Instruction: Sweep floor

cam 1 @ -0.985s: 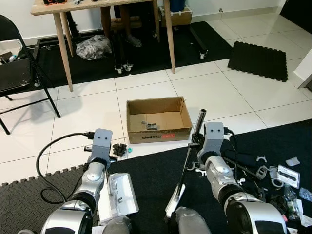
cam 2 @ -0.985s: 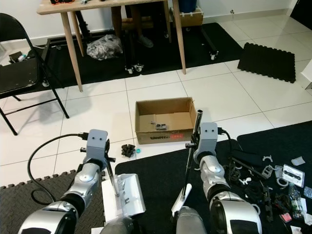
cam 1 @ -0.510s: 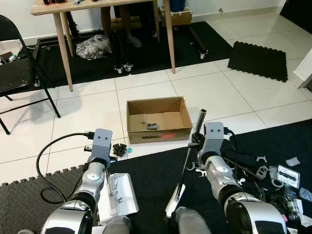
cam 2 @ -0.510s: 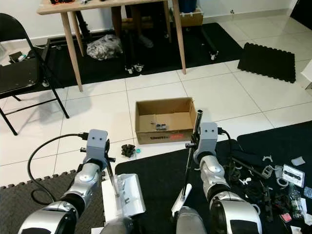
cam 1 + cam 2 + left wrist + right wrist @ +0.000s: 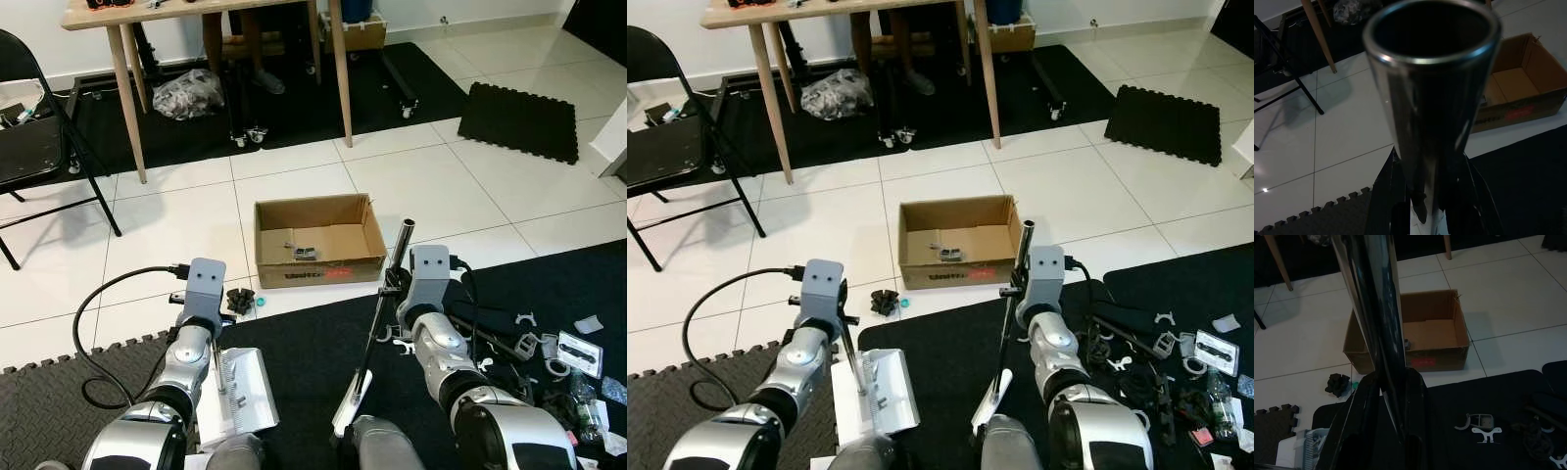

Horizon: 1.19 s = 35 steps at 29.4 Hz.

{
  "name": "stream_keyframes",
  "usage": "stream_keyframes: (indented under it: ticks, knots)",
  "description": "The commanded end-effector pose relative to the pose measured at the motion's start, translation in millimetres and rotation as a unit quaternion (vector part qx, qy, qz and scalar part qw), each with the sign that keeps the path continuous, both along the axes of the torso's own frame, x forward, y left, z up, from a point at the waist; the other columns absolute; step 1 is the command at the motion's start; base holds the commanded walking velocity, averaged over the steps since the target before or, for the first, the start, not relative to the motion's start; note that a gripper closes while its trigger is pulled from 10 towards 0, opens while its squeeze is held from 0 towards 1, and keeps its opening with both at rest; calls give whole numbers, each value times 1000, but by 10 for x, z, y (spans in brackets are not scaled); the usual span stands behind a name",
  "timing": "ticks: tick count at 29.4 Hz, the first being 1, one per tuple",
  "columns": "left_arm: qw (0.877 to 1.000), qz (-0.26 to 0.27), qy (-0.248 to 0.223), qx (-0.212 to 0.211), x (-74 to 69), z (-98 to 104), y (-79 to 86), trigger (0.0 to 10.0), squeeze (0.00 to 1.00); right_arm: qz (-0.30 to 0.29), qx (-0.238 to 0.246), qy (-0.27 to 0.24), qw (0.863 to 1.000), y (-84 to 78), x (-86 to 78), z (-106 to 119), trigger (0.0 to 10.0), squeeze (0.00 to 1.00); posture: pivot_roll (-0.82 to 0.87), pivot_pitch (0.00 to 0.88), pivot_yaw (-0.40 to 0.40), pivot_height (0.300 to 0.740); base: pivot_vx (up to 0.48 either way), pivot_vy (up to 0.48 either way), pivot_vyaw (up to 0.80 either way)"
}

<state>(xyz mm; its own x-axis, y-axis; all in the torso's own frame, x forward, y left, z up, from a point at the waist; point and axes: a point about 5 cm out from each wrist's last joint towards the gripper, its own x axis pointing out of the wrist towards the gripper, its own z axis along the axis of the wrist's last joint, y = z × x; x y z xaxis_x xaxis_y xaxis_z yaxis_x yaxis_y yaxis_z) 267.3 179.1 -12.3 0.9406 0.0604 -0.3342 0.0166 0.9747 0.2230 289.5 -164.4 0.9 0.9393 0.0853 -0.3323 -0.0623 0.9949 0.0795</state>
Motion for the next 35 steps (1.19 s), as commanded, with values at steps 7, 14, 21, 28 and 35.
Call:
stream_keyframes:
  ticks: [7, 14, 21, 28, 35]
  knots:
    - [997, 30, 67, 39, -206, -194, 187, 10000, 0, 0, -1, 29, 1000, 10, -71, -91, 10000, 0, -24, 0, 43, 740, 0, 0, 0]
    - [997, 30, 67, 39, -206, -195, 186, 10000, 0, 1, -2, 30, 1000, 11, -71, -92, 10000, 0, -24, 0, 42, 740, 0, 0, 0]
    - [996, 29, 68, 40, -211, -198, 187, 10000, 0, 3, -2, 31, 1000, 17, -77, -98, 10000, 0, -25, 0, 42, 740, 0, 0, 0]
    - [996, 27, 69, 41, -216, -202, 191, 10000, 0, 4, -2, 32, 999, 23, -81, -102, 10000, 0, -24, 0, 41, 740, 0, 0, 0]
    - [996, 26, 71, 42, -229, -212, 186, 10000, 0, 7, -3, 34, 999, 23, -93, -113, 10000, 0, -20, 0, 36, 740, 0, 0, 0]
